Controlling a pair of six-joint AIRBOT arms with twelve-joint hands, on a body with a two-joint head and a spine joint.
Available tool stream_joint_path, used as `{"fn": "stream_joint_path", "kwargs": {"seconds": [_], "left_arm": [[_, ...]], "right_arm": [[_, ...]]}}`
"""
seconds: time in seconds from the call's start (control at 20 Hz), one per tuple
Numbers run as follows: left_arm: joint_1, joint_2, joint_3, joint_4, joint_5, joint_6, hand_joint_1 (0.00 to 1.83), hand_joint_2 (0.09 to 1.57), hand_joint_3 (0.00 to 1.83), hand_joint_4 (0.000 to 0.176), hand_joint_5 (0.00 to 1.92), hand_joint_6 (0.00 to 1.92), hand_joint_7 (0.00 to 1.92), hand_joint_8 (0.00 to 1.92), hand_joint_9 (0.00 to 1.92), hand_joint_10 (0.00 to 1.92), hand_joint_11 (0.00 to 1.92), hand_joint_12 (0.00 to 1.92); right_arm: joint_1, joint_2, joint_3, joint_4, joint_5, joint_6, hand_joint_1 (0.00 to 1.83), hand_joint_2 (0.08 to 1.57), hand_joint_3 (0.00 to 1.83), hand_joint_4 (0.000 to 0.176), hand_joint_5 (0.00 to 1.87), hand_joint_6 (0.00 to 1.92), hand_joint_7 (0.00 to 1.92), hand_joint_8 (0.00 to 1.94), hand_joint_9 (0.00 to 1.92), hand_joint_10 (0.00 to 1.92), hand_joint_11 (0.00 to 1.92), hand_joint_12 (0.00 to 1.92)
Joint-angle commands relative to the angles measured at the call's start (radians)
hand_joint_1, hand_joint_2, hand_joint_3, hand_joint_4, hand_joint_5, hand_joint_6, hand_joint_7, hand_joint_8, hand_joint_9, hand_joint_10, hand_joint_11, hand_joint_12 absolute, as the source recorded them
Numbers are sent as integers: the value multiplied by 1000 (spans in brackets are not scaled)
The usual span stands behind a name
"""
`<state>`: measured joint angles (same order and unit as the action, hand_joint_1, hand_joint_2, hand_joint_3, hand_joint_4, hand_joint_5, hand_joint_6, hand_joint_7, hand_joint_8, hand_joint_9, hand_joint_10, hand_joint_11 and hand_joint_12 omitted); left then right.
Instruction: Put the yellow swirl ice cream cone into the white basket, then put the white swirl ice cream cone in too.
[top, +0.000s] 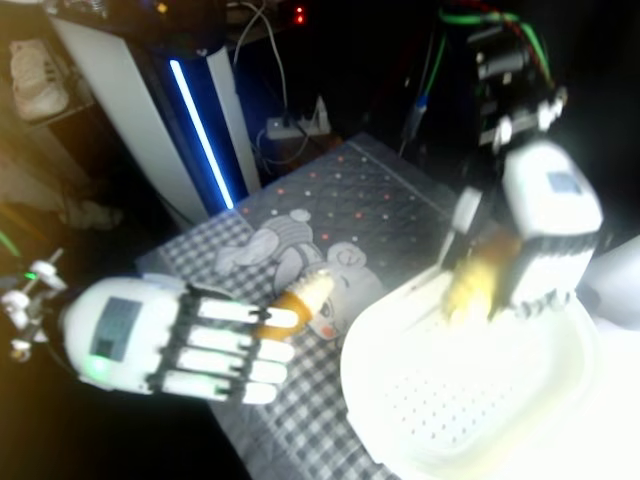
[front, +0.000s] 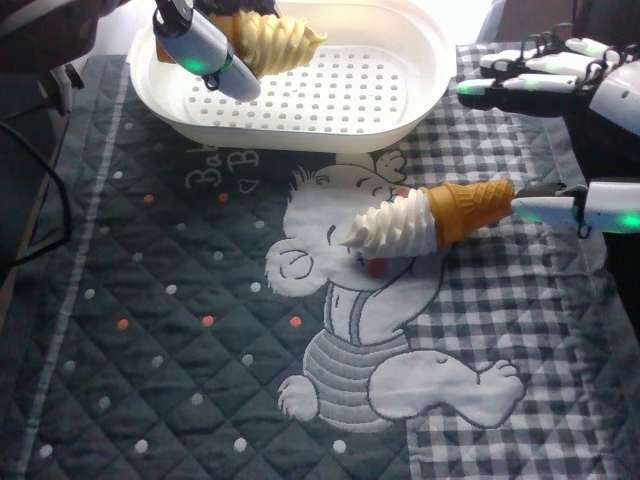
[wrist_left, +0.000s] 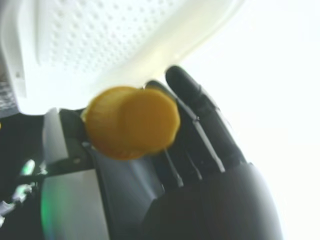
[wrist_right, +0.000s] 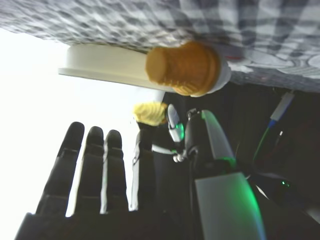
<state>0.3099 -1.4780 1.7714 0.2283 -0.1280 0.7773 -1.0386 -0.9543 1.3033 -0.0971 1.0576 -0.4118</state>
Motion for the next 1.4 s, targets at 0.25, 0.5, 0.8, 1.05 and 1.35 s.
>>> {"fn": "stream_joint_path", "kwargs": {"seconds": [0.25,0.5,0.8,1.05,1.35], "left_arm": [[18,15,-12,-7,-97,-4,840,906,0,86,412,3,446,0,447,3,119,710],[41,200,-253,-5,-317,31,776,930,1,90,398,0,403,3,356,1,0,959],[213,434,-525,-81,-622,44,796,928,4,59,429,1,408,1,376,4,0,918],[434,577,-666,-268,-881,45,883,960,0,5,463,4,424,5,364,11,0,923],[577,643,-749,-333,-996,45,921,913,0,0,491,2,440,2,371,8,0,839]], "right_arm": [[30,-10,6,-4,126,34,862,1100,0,56,382,1,243,4,218,3,0,578],[33,-7,8,-14,182,99,771,1091,1,109,334,1,242,2,204,2,0,446],[67,-13,7,-71,177,101,782,1074,0,93,333,1,221,0,183,0,78,331],[72,-40,8,-103,125,115,910,976,3,114,338,0,314,1,374,3,119,871],[82,-100,37,-167,-8,123,1072,930,0,109,324,7,215,4,301,3,0,1051]]}}
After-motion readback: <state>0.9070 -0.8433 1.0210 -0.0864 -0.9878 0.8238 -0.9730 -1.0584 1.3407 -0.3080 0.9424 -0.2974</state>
